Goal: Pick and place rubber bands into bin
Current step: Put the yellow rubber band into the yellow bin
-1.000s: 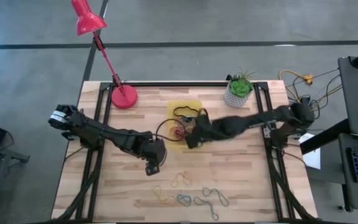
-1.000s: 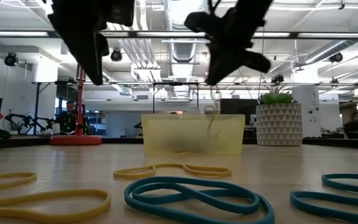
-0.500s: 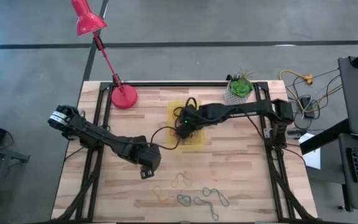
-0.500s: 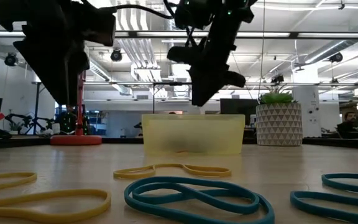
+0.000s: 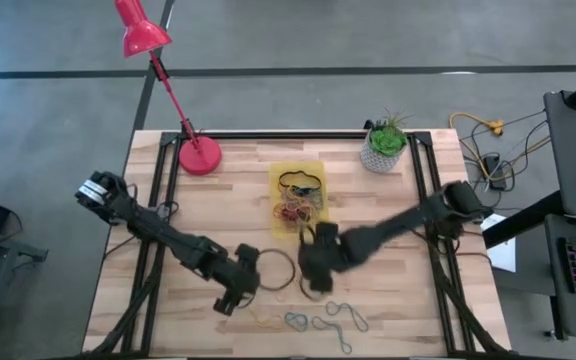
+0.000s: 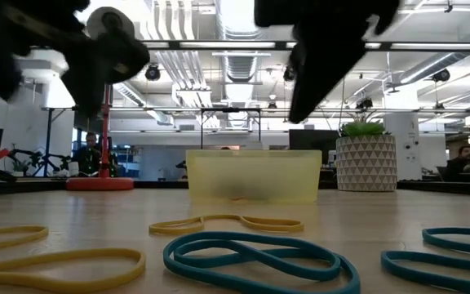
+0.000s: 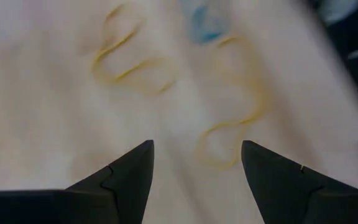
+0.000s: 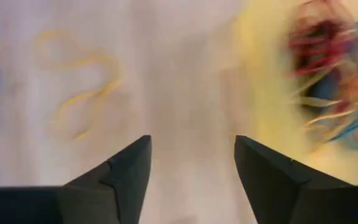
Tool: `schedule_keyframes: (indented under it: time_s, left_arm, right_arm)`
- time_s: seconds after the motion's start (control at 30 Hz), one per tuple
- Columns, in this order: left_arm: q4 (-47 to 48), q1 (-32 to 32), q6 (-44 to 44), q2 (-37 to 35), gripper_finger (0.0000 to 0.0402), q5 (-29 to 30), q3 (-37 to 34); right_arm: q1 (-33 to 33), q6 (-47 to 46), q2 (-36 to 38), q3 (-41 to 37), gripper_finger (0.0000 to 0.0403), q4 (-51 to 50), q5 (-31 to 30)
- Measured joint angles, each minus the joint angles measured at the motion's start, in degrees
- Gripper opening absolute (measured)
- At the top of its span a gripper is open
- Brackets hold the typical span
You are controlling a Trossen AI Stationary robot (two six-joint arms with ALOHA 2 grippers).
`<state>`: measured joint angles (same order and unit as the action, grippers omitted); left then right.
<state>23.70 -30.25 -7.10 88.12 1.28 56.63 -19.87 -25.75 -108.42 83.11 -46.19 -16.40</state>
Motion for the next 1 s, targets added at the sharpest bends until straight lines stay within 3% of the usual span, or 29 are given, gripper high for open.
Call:
schedule_keyframes:
  time_s: [0.23, 0.5, 0.7, 0.83, 1.0]
  left_arm:
    - [-15.54, -5.54, 3.25, 2.49, 0.0226, -1.84, -3.25]
    - [-18.76, -7.21, 3.07, 14.03, 0.0226, -0.55, 0.5]
    - [-18.65, -7.12, 3.03, 17.4, 0.0222, 0.57, 2.33]
    - [-17.85, -7.14, 2.68, 17.9, 0.019, 0.28, 1.43]
    - [-15.12, -6.45, 2.62, 18.41, 0.0116, -0.8, 1.2]
  right_arm:
    - [-8.57, -8.06, 0.04, -0.01, 0.0233, -0.36, -5.72]
    - [-10.59, -12.56, 0.06, -0.02, 0.0231, -0.35, -7.87]
    - [-10.65, -14.65, 0.07, -0.02, 0.0228, -0.4, -7.76]
    - [-10.59, -14.76, 0.07, -0.02, 0.0228, -0.4, -7.78]
    - [-10.61, -14.75, 0.09, -0.02, 0.0226, -0.37, -7.74]
